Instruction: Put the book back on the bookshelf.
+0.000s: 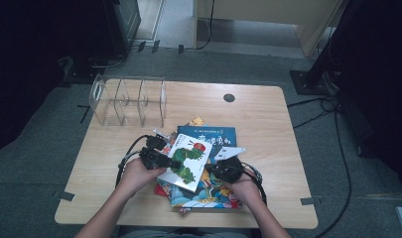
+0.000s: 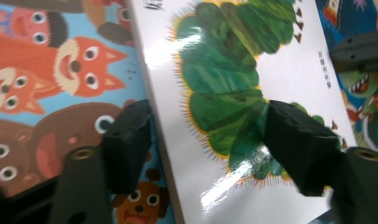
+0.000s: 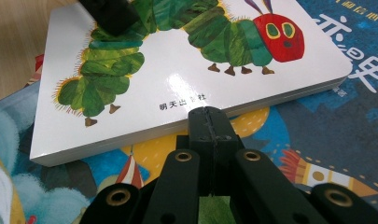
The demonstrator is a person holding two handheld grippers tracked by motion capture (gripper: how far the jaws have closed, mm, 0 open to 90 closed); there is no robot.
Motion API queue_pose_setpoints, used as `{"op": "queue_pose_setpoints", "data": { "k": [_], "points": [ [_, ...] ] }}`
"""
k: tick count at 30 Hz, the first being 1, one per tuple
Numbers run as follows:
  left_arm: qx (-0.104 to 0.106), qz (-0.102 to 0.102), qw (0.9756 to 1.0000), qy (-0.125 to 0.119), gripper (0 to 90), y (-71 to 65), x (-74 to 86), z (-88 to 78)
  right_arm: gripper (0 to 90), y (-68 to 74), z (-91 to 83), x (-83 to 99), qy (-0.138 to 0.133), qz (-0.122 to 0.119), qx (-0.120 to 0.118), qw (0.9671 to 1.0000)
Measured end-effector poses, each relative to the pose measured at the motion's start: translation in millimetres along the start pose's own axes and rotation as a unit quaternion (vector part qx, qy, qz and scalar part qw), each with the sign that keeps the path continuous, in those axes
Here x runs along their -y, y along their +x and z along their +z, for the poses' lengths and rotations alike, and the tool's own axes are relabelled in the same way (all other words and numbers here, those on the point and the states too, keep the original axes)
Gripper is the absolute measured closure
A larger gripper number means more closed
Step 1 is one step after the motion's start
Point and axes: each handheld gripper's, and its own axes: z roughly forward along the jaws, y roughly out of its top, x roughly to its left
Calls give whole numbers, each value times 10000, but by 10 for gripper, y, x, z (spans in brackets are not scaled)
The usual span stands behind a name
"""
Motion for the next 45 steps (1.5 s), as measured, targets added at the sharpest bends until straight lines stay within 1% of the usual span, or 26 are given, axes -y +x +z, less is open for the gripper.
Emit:
{"op": "queue_pose_setpoints", "data": {
  "k": [2,3,4,7,9,10,14,16,17,19,21,22,26,30,31,32,33,34,35,37,38,40,42,43,44,45],
  "points": [
    [-1,-39,10000,67,383,0,-18,-12,900,0,1,1,-8,16,-5,10000],
    [-29,-11,9999,119,384,-4,-28,-18,900,-1,3,1,-14,17,-7,10000],
    [-103,43,9997,199,384,-22,-46,-25,900,0,4,1,-18,19,-5,10000],
    [-141,25,9997,219,384,-45,-61,-51,900,5,4,1,-10,25,-6,10000],
    [-81,-6,9998,153,389,-43,-68,-99,900,1,4,6,-33,16,-9,10000],
    [-19,-45,10000,77,395,-44,-74,-133,900,2,4,8,-38,28,-12,10000],
    [60,50,9999,-71,408,-84,-100,-263,900,-1,4,18,-82,81,-31,9999],
    [46,123,9999,-101,410,-130,-125,-315,900,-6,6,22,-98,100,-40,9999],
    [77,136,9998,-102,407,-139,-134,-336,900,-8,6,24,-109,113,-47,9999],
    [229,56,9996,-170,421,-126,-145,-380,900,-12,4,30,-123,122,-69,9998],
    [317,23,9991,-285,470,-118,-140,-419,900,-18,4,34,-143,141,-85,9998],
    [366,-54,9988,-331,484,-119,-141,-427,900,-19,3,35,-144,133,-87,9998],
    [405,-134,9987,-264,488,-117,-161,-440,900,-28,1,45,-162,156,-118,9997],
    [177,-63,9998,69,496,-115,-184,-396,900,-32,6,49,-202,154,-131,9996],
    [212,-81,9997,129,501,-101,-183,-384,900,-35,6,49,-209,153,-132,9996],
    [314,-115,9994,103,503,-76,-174,-390,900,-38,2,49,-211,157,-126,9996],
    [405,-177,9990,61,523,-49,-167,-396,900,-42,-2,51,-209,160,-128,9996],
    [539,-313,9981,-15,534,-21,-158,-406,900,-45,-2,53,-217,171,-140,9995],
    [583,-330,9977,-62,540,-17,-154,-414,900,-47,-3,55,-216,178,-146,9995],
    [598,-320,9976,-155,542,-41,-159,-435,900,-50,-2,55,-218,179,-141,9995],
    [586,-262,9978,-171,542,-53,-166,-450,900,-50,-3,54,-208,193,-135,9995],
    [699,-235,9968,-304,549,-105,-201,-509,900,-52,-3,54,-203,199,-109,9995],
    [774,-135,9961,-394,559,-179,-251,-572,900,-48,-1,53,-208,208,-90,9995],
    [746,-78,9963,-422,567,-216,-274,-592,900,-43,3,51,-208,212,-75,9995],
    [630,56,9972,-394,569,-284,-316,-616,900,-38,7,47,-216,206,-66,9995],
    [518,120,9979,-376,562,-330,-341,-622,900,-29,17,42,-231,183,-57,9996]
  ]
}}
